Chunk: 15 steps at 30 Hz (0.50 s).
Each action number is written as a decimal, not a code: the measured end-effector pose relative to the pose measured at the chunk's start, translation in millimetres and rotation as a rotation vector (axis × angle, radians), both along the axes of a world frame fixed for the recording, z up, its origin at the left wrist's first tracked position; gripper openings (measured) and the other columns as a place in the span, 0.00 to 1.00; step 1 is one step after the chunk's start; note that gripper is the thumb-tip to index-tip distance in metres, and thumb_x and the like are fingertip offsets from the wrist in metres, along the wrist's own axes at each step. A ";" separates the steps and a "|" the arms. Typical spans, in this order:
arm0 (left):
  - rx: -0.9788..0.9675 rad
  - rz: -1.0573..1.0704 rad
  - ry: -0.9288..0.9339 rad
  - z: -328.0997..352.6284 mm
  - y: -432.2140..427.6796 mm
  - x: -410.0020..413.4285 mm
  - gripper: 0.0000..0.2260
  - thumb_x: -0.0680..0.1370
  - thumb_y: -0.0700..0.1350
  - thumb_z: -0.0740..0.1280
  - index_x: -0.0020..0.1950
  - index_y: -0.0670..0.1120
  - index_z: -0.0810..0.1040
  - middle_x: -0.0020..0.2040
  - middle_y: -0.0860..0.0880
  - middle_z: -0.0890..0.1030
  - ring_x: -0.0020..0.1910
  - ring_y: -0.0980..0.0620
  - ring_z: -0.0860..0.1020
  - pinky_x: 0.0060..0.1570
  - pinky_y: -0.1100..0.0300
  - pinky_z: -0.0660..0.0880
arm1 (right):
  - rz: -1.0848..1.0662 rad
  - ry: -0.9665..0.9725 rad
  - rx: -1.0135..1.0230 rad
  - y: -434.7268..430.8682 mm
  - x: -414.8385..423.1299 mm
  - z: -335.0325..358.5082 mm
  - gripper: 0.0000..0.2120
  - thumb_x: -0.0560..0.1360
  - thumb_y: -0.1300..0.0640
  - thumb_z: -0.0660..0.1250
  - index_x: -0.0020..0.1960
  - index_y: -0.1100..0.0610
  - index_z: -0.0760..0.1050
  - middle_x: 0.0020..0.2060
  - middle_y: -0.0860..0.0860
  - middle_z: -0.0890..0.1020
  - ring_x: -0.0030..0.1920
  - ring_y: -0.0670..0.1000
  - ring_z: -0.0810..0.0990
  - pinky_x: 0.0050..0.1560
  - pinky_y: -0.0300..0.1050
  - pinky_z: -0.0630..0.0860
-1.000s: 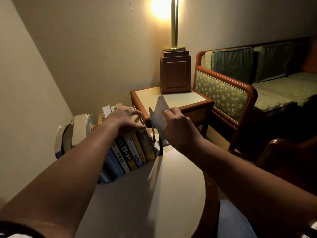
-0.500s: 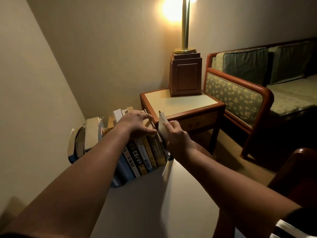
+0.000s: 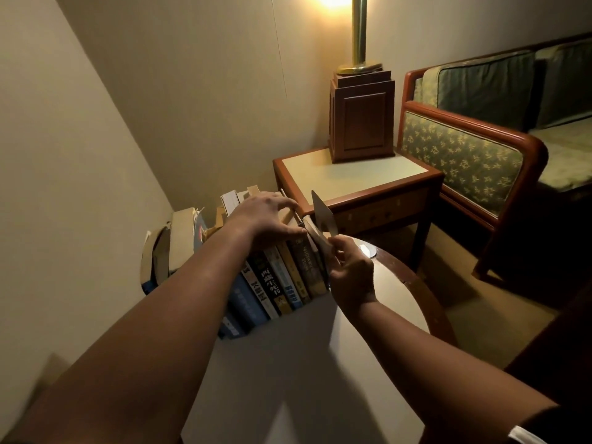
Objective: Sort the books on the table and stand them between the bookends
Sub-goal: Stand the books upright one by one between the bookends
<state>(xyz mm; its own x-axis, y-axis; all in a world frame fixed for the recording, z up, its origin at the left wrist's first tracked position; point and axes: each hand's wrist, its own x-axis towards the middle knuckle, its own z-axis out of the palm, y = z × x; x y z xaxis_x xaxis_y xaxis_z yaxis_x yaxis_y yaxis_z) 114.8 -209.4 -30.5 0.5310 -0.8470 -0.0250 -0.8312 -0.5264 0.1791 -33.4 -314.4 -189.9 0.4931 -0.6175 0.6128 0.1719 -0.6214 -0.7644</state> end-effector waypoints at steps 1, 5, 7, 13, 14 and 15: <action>0.005 -0.002 -0.007 -0.4 0.1 -0.2 0.32 0.71 0.65 0.70 0.72 0.56 0.70 0.71 0.47 0.71 0.68 0.45 0.70 0.64 0.45 0.71 | 0.041 0.041 0.064 2.0 -0.1 -3.9 0.09 0.79 0.59 0.68 0.59 0.57 0.79 0.51 0.51 0.84 0.54 0.48 0.83 0.50 0.47 0.83; 0.017 -0.021 -0.037 -0.9 -0.5 -0.1 0.31 0.71 0.65 0.69 0.72 0.56 0.70 0.72 0.47 0.71 0.69 0.45 0.70 0.65 0.45 0.70 | 0.162 0.223 0.245 11.2 -6.2 -21.5 0.16 0.78 0.58 0.68 0.65 0.53 0.76 0.56 0.49 0.83 0.56 0.47 0.81 0.50 0.33 0.79; 0.009 -0.026 -0.031 -0.5 -0.8 0.4 0.31 0.71 0.65 0.70 0.71 0.56 0.70 0.71 0.47 0.71 0.68 0.45 0.70 0.65 0.45 0.70 | 0.204 0.277 0.302 13.3 -6.4 -30.1 0.17 0.77 0.53 0.70 0.65 0.51 0.74 0.56 0.48 0.82 0.57 0.48 0.80 0.52 0.40 0.81; -0.001 -0.050 -0.048 -3.4 0.1 2.2 0.31 0.71 0.64 0.69 0.72 0.55 0.70 0.71 0.47 0.72 0.68 0.45 0.71 0.65 0.45 0.71 | 0.247 0.383 0.403 10.4 1.3 -34.1 0.22 0.76 0.50 0.72 0.67 0.50 0.70 0.60 0.49 0.79 0.60 0.50 0.77 0.55 0.47 0.80; -0.012 -0.057 -0.048 -3.8 0.6 2.4 0.30 0.72 0.64 0.69 0.71 0.55 0.71 0.70 0.47 0.73 0.67 0.46 0.71 0.64 0.45 0.72 | 0.252 0.397 0.416 9.3 2.2 -35.1 0.23 0.76 0.51 0.72 0.68 0.50 0.69 0.62 0.50 0.78 0.61 0.50 0.76 0.57 0.48 0.80; -0.022 -0.061 -0.047 -4.4 0.8 2.9 0.30 0.72 0.63 0.69 0.71 0.55 0.71 0.70 0.47 0.73 0.67 0.46 0.71 0.64 0.45 0.72 | 0.252 0.421 0.427 8.1 2.5 -35.8 0.24 0.76 0.52 0.72 0.69 0.49 0.68 0.63 0.50 0.78 0.63 0.51 0.75 0.59 0.49 0.79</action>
